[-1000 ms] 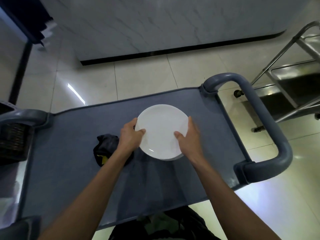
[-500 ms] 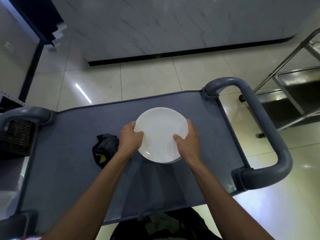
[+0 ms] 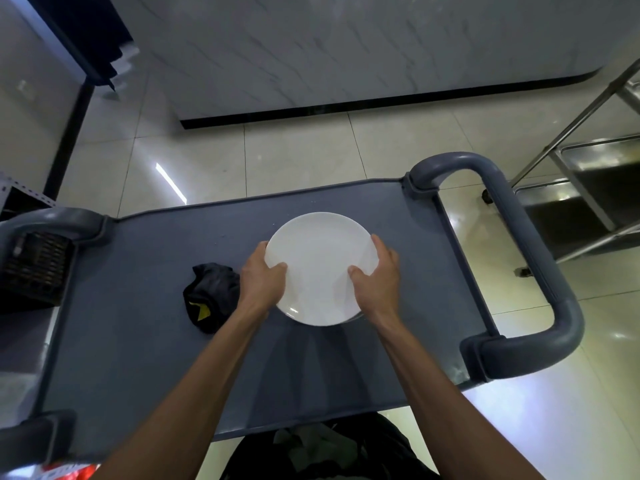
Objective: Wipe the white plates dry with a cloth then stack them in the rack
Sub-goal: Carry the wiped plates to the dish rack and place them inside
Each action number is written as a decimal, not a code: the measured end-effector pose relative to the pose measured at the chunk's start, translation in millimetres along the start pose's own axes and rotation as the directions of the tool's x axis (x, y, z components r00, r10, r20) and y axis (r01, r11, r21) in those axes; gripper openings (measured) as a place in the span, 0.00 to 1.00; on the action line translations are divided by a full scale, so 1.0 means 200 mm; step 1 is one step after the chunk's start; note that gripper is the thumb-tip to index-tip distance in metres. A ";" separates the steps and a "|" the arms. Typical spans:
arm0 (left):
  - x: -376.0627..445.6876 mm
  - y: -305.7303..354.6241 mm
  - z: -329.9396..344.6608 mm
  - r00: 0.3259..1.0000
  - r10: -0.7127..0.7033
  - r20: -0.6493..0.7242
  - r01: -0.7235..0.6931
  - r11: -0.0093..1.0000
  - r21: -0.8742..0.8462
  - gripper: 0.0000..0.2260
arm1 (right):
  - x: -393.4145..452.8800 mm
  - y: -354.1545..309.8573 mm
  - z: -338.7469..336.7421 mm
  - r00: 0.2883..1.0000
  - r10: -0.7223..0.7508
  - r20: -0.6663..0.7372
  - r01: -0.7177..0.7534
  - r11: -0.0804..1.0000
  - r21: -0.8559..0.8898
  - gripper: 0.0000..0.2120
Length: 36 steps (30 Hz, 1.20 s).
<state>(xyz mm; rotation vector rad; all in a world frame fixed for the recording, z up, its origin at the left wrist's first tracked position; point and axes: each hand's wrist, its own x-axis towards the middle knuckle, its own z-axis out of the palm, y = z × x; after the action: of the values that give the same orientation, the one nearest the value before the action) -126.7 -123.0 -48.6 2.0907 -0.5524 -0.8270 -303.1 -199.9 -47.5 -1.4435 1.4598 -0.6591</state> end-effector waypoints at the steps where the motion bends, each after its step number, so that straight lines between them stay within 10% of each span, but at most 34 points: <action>1: -0.01 0.00 0.00 1.000 0.008 -0.002 -0.008 1.000 0.005 0.16 | 0.00 0.00 0.00 1.000 0.001 -0.007 -0.001 1.000 0.011 0.33; 17: -0.10 0.03 0.04 0.996 0.045 -0.080 -0.056 0.988 -0.146 0.26 | -0.03 -0.06 -0.05 0.993 -0.109 -0.040 0.111 0.993 0.033 0.33; 36: -0.19 0.30 0.12 0.904 0.424 -0.053 -0.418 0.904 0.092 0.32 | 0.02 -0.12 -0.30 0.985 -0.169 0.015 0.169 0.985 -0.009 0.39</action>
<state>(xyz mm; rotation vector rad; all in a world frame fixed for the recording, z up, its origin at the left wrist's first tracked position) -176.4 -146.1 2.0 1.9556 -0.9701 -0.4828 -345.3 -221.7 -2.2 -1.5899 1.3407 -0.7444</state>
